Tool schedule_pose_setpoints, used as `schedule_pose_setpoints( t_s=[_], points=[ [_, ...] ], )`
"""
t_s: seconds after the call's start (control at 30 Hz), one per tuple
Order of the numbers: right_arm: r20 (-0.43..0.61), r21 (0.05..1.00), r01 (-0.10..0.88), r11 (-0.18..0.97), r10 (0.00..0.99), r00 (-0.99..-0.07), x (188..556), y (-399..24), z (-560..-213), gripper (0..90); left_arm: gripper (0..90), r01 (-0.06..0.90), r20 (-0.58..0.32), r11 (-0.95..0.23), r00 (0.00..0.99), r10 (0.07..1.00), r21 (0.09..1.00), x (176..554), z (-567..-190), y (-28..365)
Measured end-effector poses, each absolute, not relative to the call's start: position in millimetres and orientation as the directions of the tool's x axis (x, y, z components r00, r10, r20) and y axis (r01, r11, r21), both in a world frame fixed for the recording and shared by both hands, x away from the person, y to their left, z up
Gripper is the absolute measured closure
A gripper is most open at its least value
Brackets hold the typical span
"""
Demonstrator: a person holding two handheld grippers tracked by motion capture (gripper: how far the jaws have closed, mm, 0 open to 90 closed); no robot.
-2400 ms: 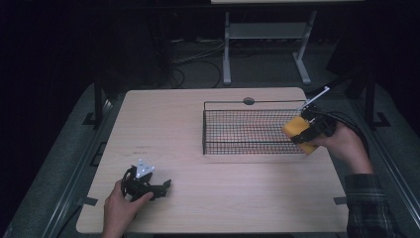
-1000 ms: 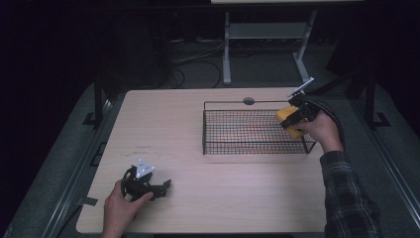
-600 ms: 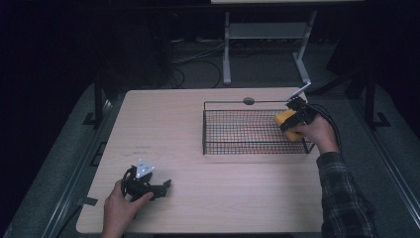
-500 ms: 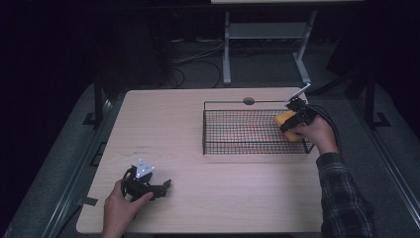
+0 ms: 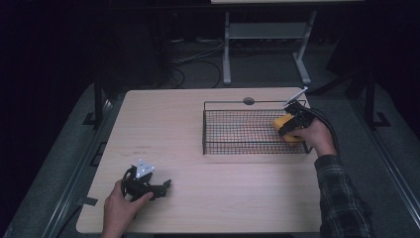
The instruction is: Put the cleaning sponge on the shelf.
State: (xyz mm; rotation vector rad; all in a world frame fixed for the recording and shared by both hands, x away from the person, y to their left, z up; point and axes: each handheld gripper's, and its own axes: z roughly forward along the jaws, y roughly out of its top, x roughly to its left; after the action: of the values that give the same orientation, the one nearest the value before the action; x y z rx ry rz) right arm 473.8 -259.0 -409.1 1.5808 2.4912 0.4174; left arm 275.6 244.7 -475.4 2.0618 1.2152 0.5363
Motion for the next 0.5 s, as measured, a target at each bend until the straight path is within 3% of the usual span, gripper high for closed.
schedule_pose_setpoints(
  t_s=[0.5],
  points=[
    [0.018, 0.345, 0.852, 0.393, 0.905, -0.425, 468, -262, -399, 19.1, 13.0, 0.599, 0.011, -0.337, 0.481, 0.877, 0.726, 276, -475, 245]
  ],
)
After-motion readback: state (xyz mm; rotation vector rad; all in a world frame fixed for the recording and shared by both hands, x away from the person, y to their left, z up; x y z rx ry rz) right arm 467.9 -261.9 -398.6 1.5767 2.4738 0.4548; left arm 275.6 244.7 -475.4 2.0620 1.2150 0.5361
